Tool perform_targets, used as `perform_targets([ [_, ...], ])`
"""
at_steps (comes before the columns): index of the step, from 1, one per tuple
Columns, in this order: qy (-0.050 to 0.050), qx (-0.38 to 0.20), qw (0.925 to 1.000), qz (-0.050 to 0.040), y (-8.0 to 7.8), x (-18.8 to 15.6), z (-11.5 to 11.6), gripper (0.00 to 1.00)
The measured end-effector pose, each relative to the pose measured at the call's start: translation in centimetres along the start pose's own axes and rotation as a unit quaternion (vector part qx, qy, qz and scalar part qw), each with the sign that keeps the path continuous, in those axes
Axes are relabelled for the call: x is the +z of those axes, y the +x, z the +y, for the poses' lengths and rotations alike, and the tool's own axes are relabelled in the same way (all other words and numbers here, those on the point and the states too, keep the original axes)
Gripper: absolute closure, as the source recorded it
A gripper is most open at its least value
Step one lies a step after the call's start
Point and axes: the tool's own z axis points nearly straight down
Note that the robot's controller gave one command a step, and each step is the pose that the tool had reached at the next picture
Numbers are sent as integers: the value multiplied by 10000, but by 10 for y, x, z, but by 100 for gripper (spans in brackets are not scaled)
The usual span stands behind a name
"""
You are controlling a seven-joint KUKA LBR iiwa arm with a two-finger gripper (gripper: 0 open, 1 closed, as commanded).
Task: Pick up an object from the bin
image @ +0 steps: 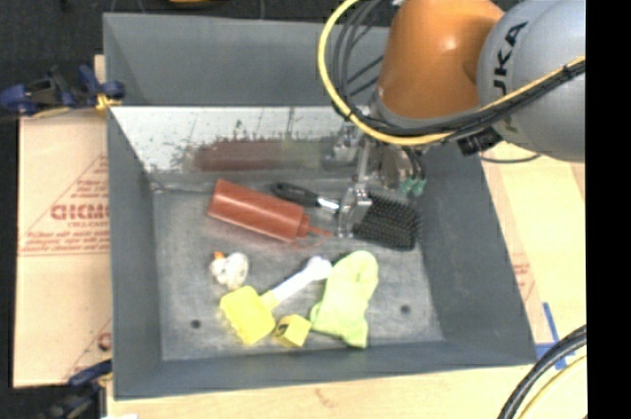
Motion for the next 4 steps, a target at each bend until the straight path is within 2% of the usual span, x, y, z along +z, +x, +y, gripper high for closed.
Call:
perform_targets([
  [1,-2,1,10000,0,0,0,0,0],
  [2,-4,-40,10000,-41,-40,57,51,0],
  [3,-15,-5,10000,3,-52,88,75,0],
  [4,-5,973,9953,7,-34,90,53,0],
])
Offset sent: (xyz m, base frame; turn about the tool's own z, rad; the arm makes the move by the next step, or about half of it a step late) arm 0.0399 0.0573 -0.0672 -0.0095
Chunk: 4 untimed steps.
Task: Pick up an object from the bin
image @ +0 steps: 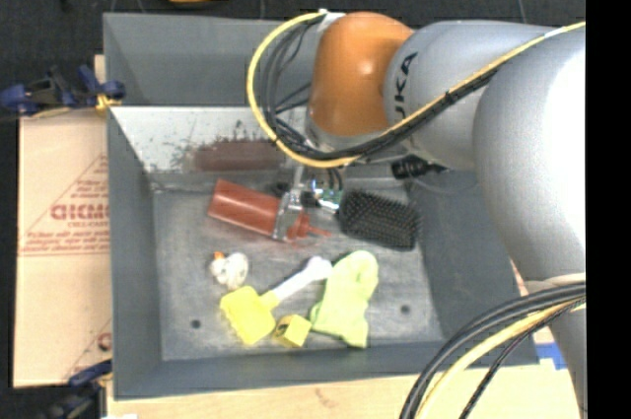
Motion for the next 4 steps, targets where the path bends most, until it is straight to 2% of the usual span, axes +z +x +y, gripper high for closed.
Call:
perform_targets([
  [1,3,-13,10000,-27,0,57,8,0],
  [2,-12,658,9978,-78,-1,73,14,100],
  [4,-15,781,9969,-61,0,69,15,100],
])
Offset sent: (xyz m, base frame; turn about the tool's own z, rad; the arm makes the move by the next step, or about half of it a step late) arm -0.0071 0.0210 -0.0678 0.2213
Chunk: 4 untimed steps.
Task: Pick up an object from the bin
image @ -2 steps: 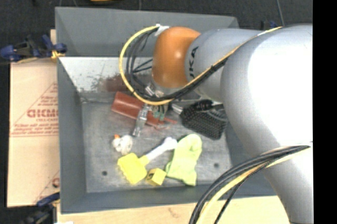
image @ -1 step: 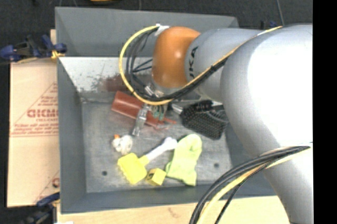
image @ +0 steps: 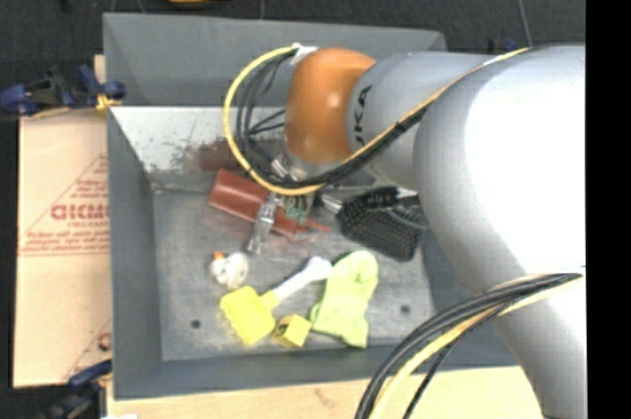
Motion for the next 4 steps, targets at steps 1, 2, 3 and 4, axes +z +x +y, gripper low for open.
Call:
perform_targets([
  [1,11,-47,10000,25,0,-6,-1,100],
  [2,36,-49,10000,76,3,-19,-2,100],
  [3,34,-46,9999,85,3,-40,-1,100],
  [4,31,-49,9999,86,2,-62,-1,100],
])
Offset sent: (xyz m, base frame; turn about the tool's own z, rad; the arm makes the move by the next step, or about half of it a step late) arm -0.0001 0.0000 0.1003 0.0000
